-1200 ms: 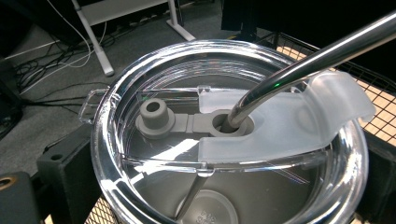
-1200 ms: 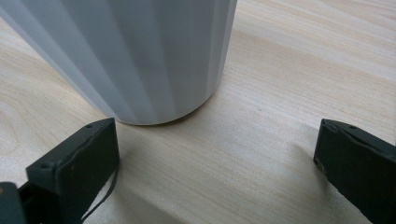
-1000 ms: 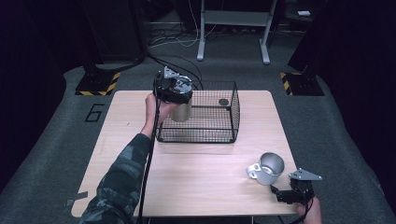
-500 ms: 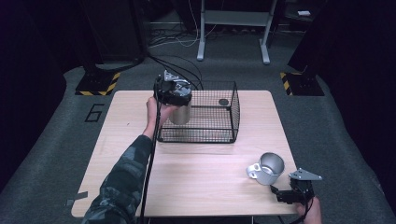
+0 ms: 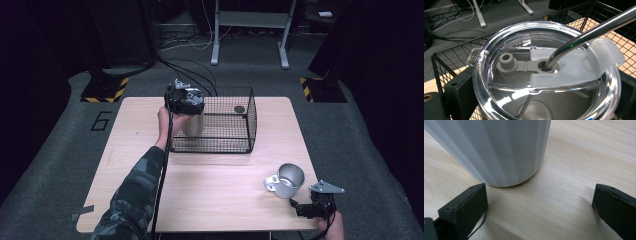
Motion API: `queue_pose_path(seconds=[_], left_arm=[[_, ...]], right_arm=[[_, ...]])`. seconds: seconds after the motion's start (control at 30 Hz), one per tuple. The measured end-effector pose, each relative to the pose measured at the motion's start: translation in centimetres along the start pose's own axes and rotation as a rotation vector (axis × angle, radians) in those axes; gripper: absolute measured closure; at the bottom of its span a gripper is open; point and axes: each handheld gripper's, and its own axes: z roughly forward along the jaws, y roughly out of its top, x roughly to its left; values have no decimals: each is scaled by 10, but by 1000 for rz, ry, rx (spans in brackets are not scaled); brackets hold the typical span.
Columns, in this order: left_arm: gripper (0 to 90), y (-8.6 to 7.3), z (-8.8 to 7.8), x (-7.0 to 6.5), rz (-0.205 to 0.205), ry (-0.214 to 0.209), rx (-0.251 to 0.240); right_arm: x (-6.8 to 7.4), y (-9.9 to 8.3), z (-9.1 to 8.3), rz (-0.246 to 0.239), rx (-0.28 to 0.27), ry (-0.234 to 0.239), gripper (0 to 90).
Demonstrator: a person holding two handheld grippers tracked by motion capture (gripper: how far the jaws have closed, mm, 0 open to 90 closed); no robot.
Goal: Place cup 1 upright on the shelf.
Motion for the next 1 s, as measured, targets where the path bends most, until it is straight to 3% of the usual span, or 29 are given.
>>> queue_pose_path(seconds=[0.4,1.0], left_arm=[[39,-7,9,-3,4,20,14],[39,-15,18,-7,-3,18,17]], right_arm=[[0,0,0,0,0,0,0],[0,0,0,0,-1,0,0]])
